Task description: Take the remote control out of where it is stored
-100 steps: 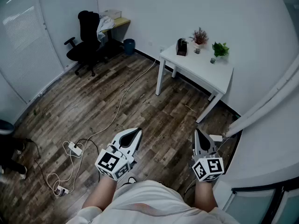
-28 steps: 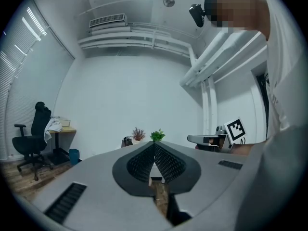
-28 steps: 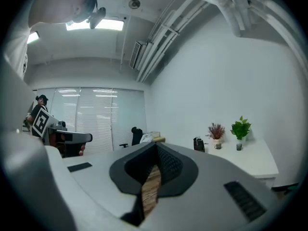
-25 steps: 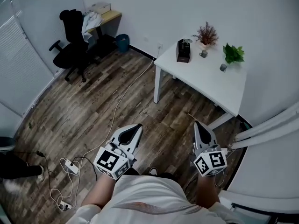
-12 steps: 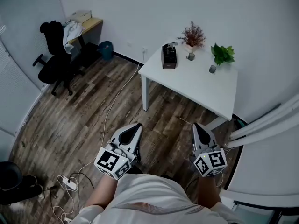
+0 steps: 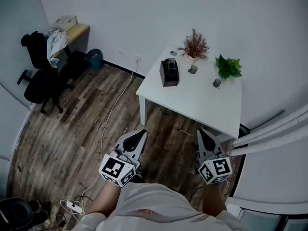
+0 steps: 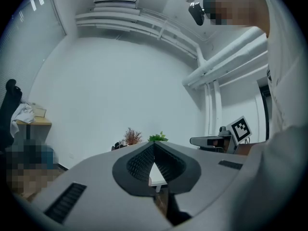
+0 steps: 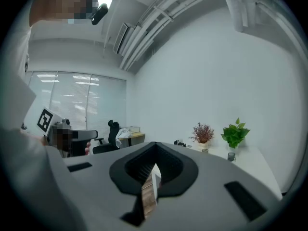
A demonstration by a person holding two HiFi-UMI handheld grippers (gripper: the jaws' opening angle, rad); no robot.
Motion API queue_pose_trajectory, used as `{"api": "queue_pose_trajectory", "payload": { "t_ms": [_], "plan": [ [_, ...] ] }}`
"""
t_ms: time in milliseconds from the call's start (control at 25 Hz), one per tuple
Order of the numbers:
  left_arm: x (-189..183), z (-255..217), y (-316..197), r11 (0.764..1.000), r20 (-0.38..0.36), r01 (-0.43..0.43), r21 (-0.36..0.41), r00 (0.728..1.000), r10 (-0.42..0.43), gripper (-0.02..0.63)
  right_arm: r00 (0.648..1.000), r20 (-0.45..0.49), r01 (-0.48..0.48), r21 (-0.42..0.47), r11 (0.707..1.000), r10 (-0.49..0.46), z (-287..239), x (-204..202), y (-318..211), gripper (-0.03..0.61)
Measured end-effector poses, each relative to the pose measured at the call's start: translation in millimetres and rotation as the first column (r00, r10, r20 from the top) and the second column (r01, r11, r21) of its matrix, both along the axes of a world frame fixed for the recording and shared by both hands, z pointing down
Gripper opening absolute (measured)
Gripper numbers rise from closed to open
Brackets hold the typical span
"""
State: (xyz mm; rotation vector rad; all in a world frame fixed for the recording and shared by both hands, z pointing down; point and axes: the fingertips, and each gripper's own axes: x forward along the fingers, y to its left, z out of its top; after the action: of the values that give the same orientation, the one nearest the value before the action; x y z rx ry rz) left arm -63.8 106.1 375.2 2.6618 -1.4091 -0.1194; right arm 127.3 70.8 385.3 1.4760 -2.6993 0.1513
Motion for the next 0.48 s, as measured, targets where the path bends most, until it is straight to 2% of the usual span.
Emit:
{"api": "queue_pose_trajectory", "payload": {
  "t_ms": [280,480],
  "plan": [
    [-56,7,-84,0.998,-0.013,-0.045,-0.035,0.999,0.045,0.009,0.999,-0.026,-0.035,-0.028,0.999,0.034,0,-58,-80,0.012],
    [-67,13,-124,0.995,-0.028,-0.083,-0.048,0.996,0.082,0.009,0.997,-0.062,-0.047,-0.039,0.998,0.045,2,-79,-114,0.012]
  ]
}}
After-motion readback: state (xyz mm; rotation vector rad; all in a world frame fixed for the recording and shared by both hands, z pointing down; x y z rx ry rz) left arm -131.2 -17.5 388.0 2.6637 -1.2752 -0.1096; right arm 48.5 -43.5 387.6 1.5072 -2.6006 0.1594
